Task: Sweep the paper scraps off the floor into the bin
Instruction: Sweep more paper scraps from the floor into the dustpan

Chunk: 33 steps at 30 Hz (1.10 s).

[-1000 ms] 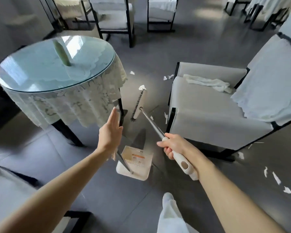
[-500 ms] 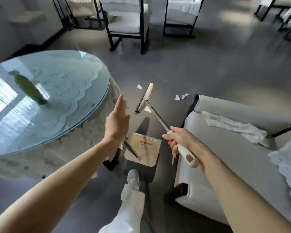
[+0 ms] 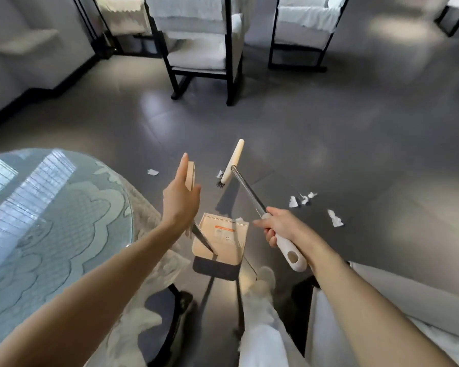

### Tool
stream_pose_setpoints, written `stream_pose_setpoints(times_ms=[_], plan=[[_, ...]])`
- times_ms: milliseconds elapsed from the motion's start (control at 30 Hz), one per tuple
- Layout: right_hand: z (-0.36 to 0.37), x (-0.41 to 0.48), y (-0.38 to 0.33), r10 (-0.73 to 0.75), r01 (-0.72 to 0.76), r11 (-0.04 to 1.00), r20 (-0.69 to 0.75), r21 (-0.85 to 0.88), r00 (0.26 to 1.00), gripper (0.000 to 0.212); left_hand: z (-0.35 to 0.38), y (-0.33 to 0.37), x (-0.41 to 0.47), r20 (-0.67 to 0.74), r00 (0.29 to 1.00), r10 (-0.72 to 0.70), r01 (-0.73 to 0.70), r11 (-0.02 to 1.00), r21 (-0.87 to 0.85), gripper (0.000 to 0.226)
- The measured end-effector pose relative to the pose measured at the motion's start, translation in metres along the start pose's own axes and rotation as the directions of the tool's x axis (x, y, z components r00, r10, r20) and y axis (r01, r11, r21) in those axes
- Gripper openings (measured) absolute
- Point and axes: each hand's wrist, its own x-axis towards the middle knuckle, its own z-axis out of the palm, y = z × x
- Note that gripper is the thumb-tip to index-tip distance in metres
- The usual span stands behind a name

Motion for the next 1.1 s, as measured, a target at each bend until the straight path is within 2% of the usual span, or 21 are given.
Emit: stream_pose_setpoints(times_ms=[133, 233, 300, 400, 533, 667, 900, 1100], plan=[[-0.043, 0.101, -0.077, 0.039, -0.035, 0.997, 0.062, -0.073, 0.997, 0.054, 0.039, 0.017, 0.097, -0.081, 0.979, -0.185, 0.18, 0.981, -0.069, 0.073], [-0.07, 0.162, -0.137, 0.067, -0.048, 0.987, 0.119, -0.152, 0.991, 0.049, 0.058, 0.032, 0.161, -0.128, 0.955, -0.267, 0.261, 0.963, -0.064, 0.074], [-0.081, 0.197, -0.174, 0.084, -0.048, 0.974, 0.157, -0.22, 0.984, 0.053, 0.066, 0.037, 0.199, -0.16, 0.931, -0.327, 0.317, 0.945, -0.087, 0.072], [-0.091, 0.259, -0.224, 0.118, -0.059, 0.962, 0.213, -0.267, 0.97, 0.071, 0.078, 0.039, 0.252, -0.225, 0.883, -0.413, 0.399, 0.911, -0.107, 0.071], [-0.09, 0.351, -0.285, 0.148, -0.025, 0.93, 0.311, -0.367, 0.939, 0.071, 0.104, 0.025, 0.318, -0.327, 0.802, -0.5, 0.488, 0.864, -0.125, 0.072], [-0.075, 0.435, -0.337, 0.194, 0.015, 0.889, 0.405, -0.458, 0.894, 0.069, 0.125, 0.015, 0.381, -0.401, 0.673, -0.621, 0.604, 0.775, -0.186, 0.074], [-0.054, 0.544, -0.434, 0.323, 0.071, 0.784, 0.503, -0.616, 0.802, 0.071, 0.139, 0.025, 0.467, -0.519, 0.452, -0.726, 0.707, 0.646, -0.288, 0.073], [-0.027, 0.65, -0.513, 0.412, 0.215, 0.637, 0.562, -0.741, 0.717, 0.056, 0.169, 0.027, 0.535, -0.59, 0.243, -0.77, 0.751, 0.535, -0.388, 0.073]])
